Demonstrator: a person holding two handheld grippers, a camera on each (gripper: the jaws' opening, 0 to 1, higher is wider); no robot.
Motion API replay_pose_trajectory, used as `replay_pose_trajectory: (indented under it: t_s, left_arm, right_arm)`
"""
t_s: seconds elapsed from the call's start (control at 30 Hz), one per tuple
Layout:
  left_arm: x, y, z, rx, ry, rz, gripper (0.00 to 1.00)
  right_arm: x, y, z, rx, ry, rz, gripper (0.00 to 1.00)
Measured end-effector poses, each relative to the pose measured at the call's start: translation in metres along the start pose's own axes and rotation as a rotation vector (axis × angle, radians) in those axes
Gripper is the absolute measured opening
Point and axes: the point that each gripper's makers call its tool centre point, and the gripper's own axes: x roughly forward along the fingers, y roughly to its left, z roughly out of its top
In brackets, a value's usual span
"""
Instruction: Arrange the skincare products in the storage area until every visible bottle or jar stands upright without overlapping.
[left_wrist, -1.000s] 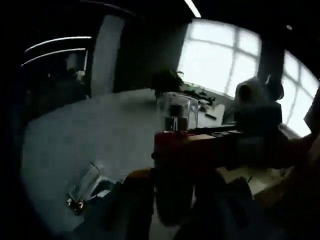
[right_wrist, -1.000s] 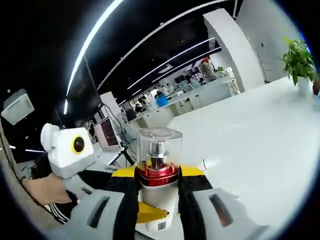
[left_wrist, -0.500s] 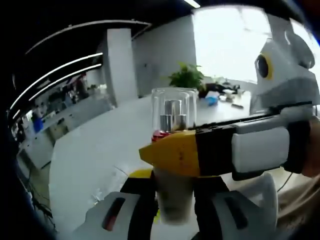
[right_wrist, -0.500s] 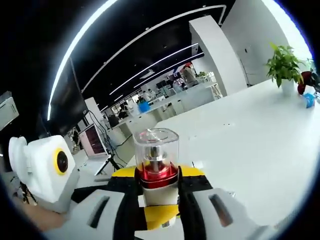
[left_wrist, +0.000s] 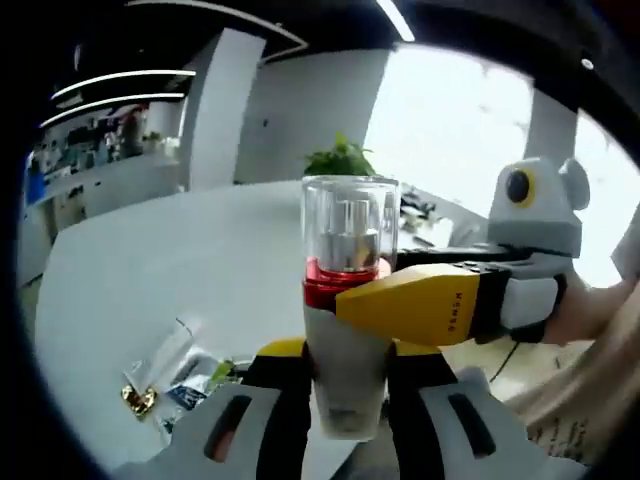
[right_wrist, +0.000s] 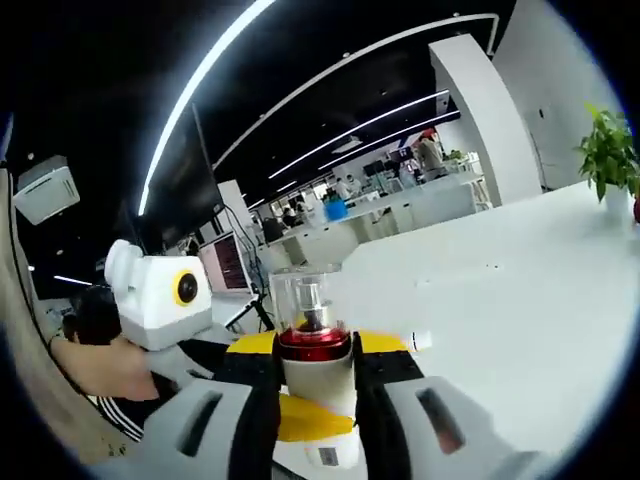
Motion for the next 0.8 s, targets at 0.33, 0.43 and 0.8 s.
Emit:
replay_pose_trajectory:
  t_s: [0.33, 0.43, 0.8]
  left_arm:
    - [-0.020, -0.030, 0.013, -0.057, 0.017, -0.382, 0.25]
    - [-0.024, -0.034, 0.021, -0.053, 0.005, -0.443, 0.25]
    - [-0.037, -0.060, 0.040, -0.021, -0.092, -0.638, 0.25]
  right_arm:
    - [-0.010, 0.024, 0.013, -0.099, 0.039, 0.280, 0.30]
    - [-0.010, 0.027, 0.021, -0.083, 0.023, 0.324, 0.30]
    - [-0.017, 0.046, 0.034, -0.062, 0.071, 0.513, 0.31]
